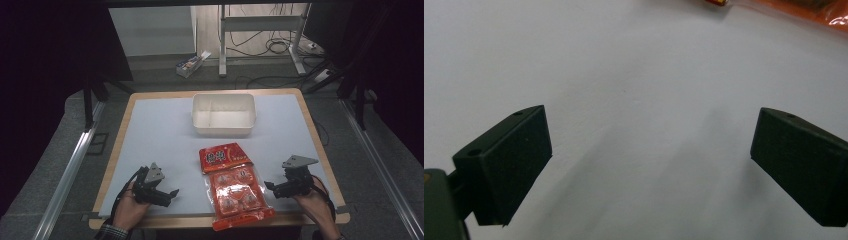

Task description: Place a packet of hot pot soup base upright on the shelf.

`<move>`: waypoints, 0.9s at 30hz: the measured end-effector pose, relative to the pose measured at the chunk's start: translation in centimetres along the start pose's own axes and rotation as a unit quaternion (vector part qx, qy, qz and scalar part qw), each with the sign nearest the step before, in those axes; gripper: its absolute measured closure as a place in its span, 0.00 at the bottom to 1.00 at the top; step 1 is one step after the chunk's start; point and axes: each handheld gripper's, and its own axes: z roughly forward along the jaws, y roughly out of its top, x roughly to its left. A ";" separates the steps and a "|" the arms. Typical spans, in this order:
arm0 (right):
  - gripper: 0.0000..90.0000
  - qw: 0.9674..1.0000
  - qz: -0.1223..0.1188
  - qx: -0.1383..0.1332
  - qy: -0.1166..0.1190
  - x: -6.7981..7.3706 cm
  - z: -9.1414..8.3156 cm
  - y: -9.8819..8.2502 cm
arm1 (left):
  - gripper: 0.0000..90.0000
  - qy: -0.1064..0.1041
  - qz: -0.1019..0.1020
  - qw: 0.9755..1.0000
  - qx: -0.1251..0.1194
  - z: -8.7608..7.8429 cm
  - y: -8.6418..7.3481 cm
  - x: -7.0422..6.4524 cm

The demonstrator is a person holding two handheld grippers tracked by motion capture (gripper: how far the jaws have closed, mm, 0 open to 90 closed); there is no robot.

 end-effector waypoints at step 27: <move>0.31 0.999 -0.005 0.037 0.005 0.8 0.2 0.1 | 0.04 -0.001 0.014 1.000 0.007 0.2 0.0 -0.3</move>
